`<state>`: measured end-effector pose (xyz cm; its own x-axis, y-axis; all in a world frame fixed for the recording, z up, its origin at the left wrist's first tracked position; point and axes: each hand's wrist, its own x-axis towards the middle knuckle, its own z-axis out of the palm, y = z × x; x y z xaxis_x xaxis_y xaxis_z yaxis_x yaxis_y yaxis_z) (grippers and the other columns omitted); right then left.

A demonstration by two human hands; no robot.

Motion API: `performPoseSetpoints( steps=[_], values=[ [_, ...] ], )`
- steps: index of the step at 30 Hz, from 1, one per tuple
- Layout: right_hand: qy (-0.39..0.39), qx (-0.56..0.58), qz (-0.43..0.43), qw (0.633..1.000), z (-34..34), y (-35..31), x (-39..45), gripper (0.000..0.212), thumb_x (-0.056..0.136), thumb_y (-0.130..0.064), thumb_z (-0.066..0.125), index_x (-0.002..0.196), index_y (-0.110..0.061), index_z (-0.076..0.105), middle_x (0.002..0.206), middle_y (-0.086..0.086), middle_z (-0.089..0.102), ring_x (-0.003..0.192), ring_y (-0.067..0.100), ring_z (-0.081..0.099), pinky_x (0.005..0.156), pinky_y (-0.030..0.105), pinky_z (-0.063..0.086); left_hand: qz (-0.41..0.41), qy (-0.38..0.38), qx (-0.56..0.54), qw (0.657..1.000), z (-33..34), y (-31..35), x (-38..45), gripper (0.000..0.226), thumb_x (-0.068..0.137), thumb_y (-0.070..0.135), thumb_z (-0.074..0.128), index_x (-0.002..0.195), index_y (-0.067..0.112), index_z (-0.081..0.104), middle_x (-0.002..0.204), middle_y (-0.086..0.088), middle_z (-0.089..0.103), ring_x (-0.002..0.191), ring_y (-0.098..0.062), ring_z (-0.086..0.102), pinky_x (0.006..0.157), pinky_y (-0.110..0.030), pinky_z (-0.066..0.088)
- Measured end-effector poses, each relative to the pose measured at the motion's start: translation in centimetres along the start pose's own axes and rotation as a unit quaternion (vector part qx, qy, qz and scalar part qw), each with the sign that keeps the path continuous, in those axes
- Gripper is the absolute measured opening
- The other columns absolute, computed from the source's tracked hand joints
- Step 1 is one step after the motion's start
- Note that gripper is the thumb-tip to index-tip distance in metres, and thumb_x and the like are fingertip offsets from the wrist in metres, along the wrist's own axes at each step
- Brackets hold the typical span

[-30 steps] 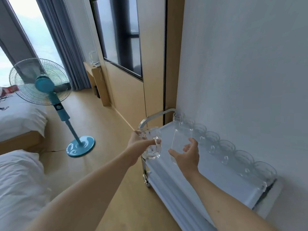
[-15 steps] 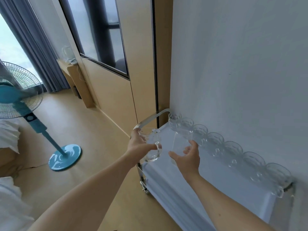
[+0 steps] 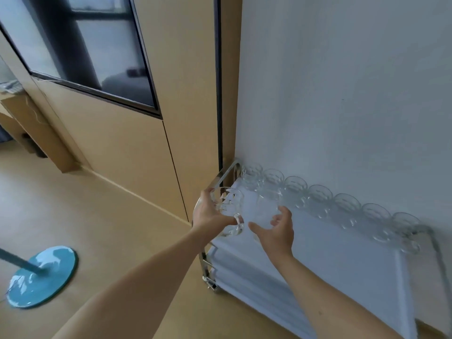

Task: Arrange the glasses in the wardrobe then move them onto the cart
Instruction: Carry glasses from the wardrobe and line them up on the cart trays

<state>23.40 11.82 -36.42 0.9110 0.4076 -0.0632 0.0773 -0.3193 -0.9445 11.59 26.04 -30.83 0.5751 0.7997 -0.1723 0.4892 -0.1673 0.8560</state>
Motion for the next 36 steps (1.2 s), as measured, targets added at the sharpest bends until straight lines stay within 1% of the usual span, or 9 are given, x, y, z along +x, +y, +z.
performPoseSetpoints(
  steps=[5, 8, 11, 15, 18, 25, 28, 32, 36],
  values=[
    [0.053, -0.013, 0.020, 0.998, 1.6, 0.1, -1.2, 0.095, 0.065, -0.032, 0.095, 0.141, -0.024, 0.038, 0.123, 0.001, 0.051, 0.113, 0.020, 0.054, 0.091, 0.031, 0.043, -0.008, -0.044, 0.013, 0.999, -0.8, -1.6, 2.5, 0.113, 0.042, 0.048, 0.093, 0.134, 0.044, 0.028, 0.109, 0.009, 0.055, 0.100, -0.016, 0.056, 0.082, -0.039, 0.055],
    [0.076, -0.021, 0.037, 0.996, 1.7, 0.4, -1.4, 0.096, 0.064, -0.035, 0.095, 0.141, -0.027, 0.038, 0.123, -0.002, 0.051, 0.113, 0.017, 0.054, 0.090, 0.030, 0.042, -0.015, -0.060, -0.005, 0.998, -0.2, -2.0, 3.4, 0.109, 0.043, 0.049, 0.093, 0.130, 0.046, 0.028, 0.104, 0.020, 0.050, 0.092, 0.002, 0.050, 0.065, -0.023, 0.044],
    [0.094, -0.035, 0.052, 0.994, 1.6, 1.0, -0.9, 0.096, 0.064, -0.038, 0.094, 0.140, -0.029, 0.037, 0.122, -0.006, 0.051, 0.113, 0.015, 0.052, 0.090, 0.029, 0.040, -0.038, -0.072, -0.011, 0.997, 1.0, -2.3, 4.3, 0.113, 0.041, 0.052, 0.091, 0.132, 0.048, 0.025, 0.104, 0.019, 0.052, 0.092, -0.002, 0.053, 0.060, -0.021, 0.039],
    [0.102, -0.037, 0.074, 0.991, 1.6, 2.3, 0.6, 0.097, 0.063, -0.038, 0.095, 0.140, -0.028, 0.037, 0.122, -0.006, 0.052, 0.113, 0.016, 0.053, 0.090, 0.030, 0.040, -0.071, -0.084, -0.004, 0.994, 3.2, -2.9, 5.7, 0.117, 0.040, 0.053, 0.089, 0.134, 0.051, 0.021, 0.116, 0.009, 0.051, 0.103, -0.018, 0.052, 0.062, -0.024, 0.039],
    [0.096, -0.037, 0.083, 0.991, 1.9, 3.5, 2.6, 0.098, 0.064, -0.034, 0.096, 0.143, -0.024, 0.038, 0.125, -0.003, 0.053, 0.117, 0.019, 0.053, 0.094, 0.033, 0.042, -0.073, -0.081, 0.011, 0.994, 4.8, -3.1, 7.5, 0.116, 0.042, 0.051, 0.090, 0.138, 0.045, 0.024, 0.121, 0.008, 0.052, 0.109, -0.020, 0.053, 0.074, -0.032, 0.046],
    [0.090, -0.035, 0.095, 0.991, 2.6, 5.8, 7.1, 0.097, 0.064, -0.028, 0.096, 0.143, -0.021, 0.040, 0.136, 0.003, 0.057, 0.125, 0.021, 0.054, 0.102, 0.039, 0.044, -0.074, -0.058, 0.022, 0.995, 9.0, -3.0, 11.8, 0.108, 0.042, 0.041, 0.091, 0.133, 0.041, 0.032, 0.123, 0.009, 0.057, 0.117, -0.020, 0.052, 0.089, -0.038, 0.052],
    [0.072, -0.031, 0.104, 0.992, 3.1, 6.7, 8.8, 0.094, 0.064, -0.028, 0.096, 0.139, -0.025, 0.041, 0.134, 0.000, 0.056, 0.124, 0.019, 0.054, 0.099, 0.035, 0.043, -0.088, -0.042, 0.005, 0.995, 10.6, -3.1, 13.7, 0.110, 0.042, 0.041, 0.092, 0.134, 0.042, 0.032, 0.125, 0.011, 0.055, 0.118, -0.017, 0.048, 0.084, -0.031, 0.046],
    [0.065, -0.038, 0.105, 0.992, 3.8, 8.1, 11.0, 0.085, 0.060, -0.025, 0.097, 0.127, -0.030, 0.044, 0.118, -0.006, 0.049, 0.114, 0.018, 0.052, 0.091, 0.033, 0.042, -0.120, -0.015, -0.027, 0.992, 12.2, -3.6, 16.0, 0.111, 0.039, 0.039, 0.093, 0.130, 0.049, 0.031, 0.114, 0.021, 0.053, 0.112, -0.015, 0.048, 0.067, -0.020, 0.038],
    [0.069, -0.028, 0.104, 0.992, 4.3, 8.9, 12.5, 0.084, 0.058, -0.022, 0.097, 0.111, -0.048, 0.037, 0.108, -0.016, 0.048, 0.110, 0.015, 0.052, 0.091, 0.032, 0.042, -0.138, 0.010, -0.039, 0.990, 13.5, -4.0, 17.7, 0.107, 0.036, 0.039, 0.094, 0.123, 0.052, 0.033, 0.110, 0.025, 0.053, 0.109, -0.015, 0.053, 0.065, -0.020, 0.041]
  ],
)
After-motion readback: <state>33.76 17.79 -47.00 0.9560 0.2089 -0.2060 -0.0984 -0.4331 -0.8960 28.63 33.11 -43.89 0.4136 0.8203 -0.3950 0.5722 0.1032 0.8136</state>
